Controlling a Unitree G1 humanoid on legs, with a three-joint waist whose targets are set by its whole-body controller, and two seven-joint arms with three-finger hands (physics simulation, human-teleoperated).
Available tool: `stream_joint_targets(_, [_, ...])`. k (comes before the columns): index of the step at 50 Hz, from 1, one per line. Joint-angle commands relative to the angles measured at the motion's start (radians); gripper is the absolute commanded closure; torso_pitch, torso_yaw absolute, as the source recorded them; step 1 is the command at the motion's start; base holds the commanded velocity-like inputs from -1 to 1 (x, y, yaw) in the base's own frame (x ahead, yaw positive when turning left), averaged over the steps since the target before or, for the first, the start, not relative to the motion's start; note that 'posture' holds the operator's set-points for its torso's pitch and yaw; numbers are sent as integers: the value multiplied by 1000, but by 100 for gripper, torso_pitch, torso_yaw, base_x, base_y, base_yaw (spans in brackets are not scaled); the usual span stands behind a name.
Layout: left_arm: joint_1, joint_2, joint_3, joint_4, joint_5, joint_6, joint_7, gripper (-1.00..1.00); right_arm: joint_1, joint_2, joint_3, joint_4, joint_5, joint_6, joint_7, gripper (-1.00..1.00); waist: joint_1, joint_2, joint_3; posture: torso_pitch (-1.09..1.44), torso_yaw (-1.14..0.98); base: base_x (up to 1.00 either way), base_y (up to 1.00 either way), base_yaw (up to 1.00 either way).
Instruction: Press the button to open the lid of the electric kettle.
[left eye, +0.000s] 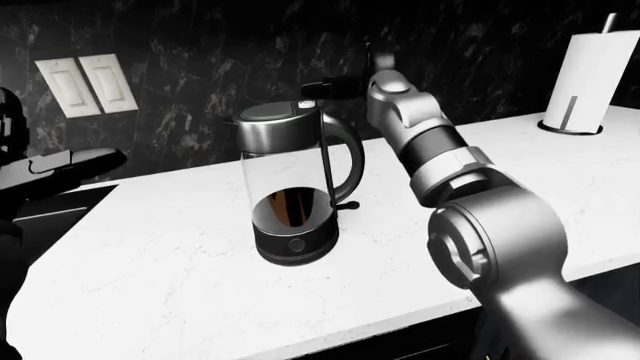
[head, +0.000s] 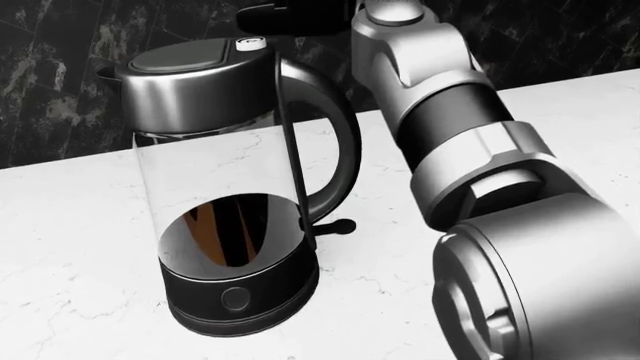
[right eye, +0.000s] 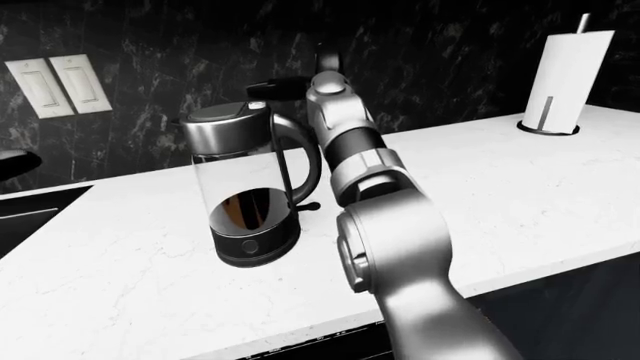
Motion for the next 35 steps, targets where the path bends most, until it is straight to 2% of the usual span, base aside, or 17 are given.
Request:
stream_joint_targets(1, [-21, 18, 9, -16, 2, -25, -3, -100, -41, -8, 1, -40, -3, -31, 0, -100, 0, 5, -6, -49, 0, 0, 0, 0])
stream_joint_targets(22, [-22, 15, 10, -18, 5, -21, -5, -100, -35, -40, 17, -39, -55, -10, 67, -100, 1, 3, -7, -49, 0, 0, 0, 0])
stream_joint_targets(35, [-20, 18, 14, -17, -1, -23, -3, -100, -50, -32, 8, -38, -69, -15, 59, -100, 0, 6, -7, -49, 0, 0, 0, 0])
